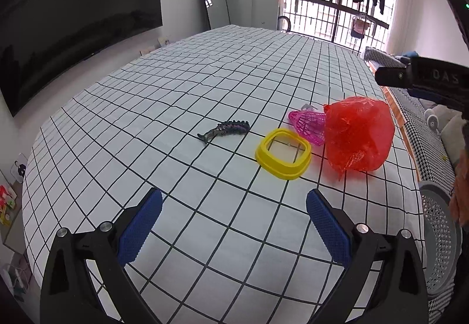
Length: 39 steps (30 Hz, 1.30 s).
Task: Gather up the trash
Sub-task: 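Move both open tools from the wastebasket back over the table toward the red bag, then close the right tool on the red plastic bag, then lift the red bag with the right tool while the left tool grasps the yellow ring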
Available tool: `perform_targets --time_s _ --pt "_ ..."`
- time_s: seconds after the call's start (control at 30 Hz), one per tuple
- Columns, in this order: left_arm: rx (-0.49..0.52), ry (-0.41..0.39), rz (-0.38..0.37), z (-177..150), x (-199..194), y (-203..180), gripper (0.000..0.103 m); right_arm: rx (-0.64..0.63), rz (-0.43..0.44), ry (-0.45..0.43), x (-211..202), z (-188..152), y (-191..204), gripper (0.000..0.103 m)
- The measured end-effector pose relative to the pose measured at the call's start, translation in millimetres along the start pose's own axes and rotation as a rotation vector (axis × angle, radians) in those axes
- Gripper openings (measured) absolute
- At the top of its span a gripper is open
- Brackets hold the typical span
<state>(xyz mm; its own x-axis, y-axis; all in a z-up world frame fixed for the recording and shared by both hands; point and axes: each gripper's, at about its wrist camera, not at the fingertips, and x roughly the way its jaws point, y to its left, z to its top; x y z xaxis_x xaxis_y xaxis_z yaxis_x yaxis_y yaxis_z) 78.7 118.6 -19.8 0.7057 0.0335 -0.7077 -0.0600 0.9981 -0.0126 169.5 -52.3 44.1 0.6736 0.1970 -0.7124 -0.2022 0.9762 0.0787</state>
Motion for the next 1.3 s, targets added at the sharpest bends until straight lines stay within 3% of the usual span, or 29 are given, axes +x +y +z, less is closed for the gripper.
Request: perform_targets --time_s 0.13,0.3,0.6,1.1,1.3 --pt "-0.021 0.006 -0.002 0.5 3.3 7.4 0.097 -0.016 -0.007 0.05 30.3 15.0 11.3 0.078" --pt "-0.038 0.012 -0.002 -0.9 6.2 14.4 0.097 -0.03 -0.02 0.132 60.2 3.7 15.0 0.078" --pt "-0.049 0.021 -0.005 -0.6 12.5 19.1 0.097 -0.001 -0.058 0.186 74.1 -32.1 1.7 0.078" --pt "-0.036 0.03 -0.004 -2.0 14.0 11.3 0.097 0.036 -0.04 0.249 97.4 -63.3 -4.5 0.077" --pt "-0.04 0.047 0.0 -1.8 20.2 9.6 0.097 0.007 -0.031 0.238 94.8 -67.8 0.9 0.052"
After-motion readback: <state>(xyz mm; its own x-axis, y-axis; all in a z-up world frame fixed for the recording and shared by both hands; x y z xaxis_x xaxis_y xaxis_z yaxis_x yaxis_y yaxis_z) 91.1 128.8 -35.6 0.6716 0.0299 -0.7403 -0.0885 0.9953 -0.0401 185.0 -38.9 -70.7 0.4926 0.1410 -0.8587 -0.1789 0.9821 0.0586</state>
